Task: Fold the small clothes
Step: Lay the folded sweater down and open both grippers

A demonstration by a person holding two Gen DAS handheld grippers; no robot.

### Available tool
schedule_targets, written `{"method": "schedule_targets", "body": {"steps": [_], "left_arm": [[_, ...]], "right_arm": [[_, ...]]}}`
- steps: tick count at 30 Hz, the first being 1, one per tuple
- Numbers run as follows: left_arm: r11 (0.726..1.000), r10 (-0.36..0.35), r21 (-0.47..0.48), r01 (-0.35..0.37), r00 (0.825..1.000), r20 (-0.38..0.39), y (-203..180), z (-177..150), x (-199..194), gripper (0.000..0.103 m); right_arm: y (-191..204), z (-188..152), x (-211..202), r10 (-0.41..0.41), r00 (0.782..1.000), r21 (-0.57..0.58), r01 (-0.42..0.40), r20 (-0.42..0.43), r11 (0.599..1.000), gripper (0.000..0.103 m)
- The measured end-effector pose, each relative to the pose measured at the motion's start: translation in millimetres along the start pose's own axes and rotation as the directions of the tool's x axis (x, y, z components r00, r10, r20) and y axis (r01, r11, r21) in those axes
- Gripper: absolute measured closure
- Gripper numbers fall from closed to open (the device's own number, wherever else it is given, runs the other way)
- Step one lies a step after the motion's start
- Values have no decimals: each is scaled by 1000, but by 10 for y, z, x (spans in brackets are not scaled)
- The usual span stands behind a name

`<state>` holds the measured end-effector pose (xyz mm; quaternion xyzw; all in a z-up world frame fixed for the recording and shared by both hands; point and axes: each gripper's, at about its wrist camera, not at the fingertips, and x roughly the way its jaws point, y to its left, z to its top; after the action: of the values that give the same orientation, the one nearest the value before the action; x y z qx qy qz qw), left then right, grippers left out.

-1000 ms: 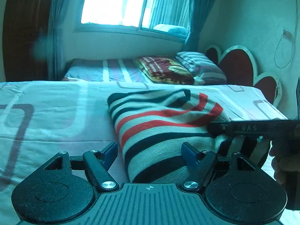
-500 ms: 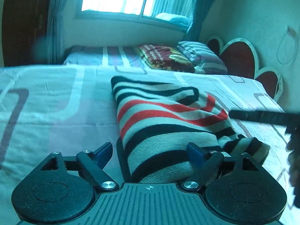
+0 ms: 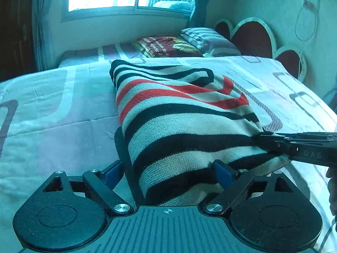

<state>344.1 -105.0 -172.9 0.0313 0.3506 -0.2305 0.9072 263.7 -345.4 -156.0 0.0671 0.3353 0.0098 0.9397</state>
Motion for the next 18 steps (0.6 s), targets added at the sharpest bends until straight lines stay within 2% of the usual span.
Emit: {"method": "schedule_targets", "body": {"steps": [3, 4, 5, 8, 10, 13, 15, 17, 18], "left_arm": [[1000, 4, 6, -4, 1000, -5, 5, -2, -72, 13], [1000, 10, 19, -10, 1000, 0, -15, -2, -111, 13], [999, 16, 37, -16, 1000, 7, -38, 2, -149, 13], [998, 11, 62, -13, 1000, 30, -94, 13, -255, 13], [997, 2, 71, -7, 998, 61, -156, 47, -315, 13], [998, -2, 66, -1, 999, 53, -225, 92, -269, 13], [997, 21, 78, -24, 999, 36, -247, 62, -195, 13], [995, 40, 94, -37, 999, -31, -237, 8, -74, 13], [997, 25, 71, -21, 997, -68, -178, -38, -14, 13]], "right_arm": [[-171, -51, -77, 34, 999, 151, -36, 11, 988, 73], [-168, -36, -114, 30, 1000, 161, -31, 9, 987, 72], [-143, 0, -172, 25, 1000, 149, -27, 16, 988, 78], [-41, 128, -392, 14, 995, 133, -27, 97, 991, 85], [54, 214, -426, 37, 992, 104, -50, 125, 993, 85], [165, 273, -348, 52, 992, 63, -59, 116, 996, 85], [161, 256, -285, 37, 995, 52, -42, 90, 998, 85], [94, 132, -167, -39, 999, 3, 39, 27, 999, 85], [22, 23, -90, -63, 998, 1, 63, -24, 998, 85]]}}
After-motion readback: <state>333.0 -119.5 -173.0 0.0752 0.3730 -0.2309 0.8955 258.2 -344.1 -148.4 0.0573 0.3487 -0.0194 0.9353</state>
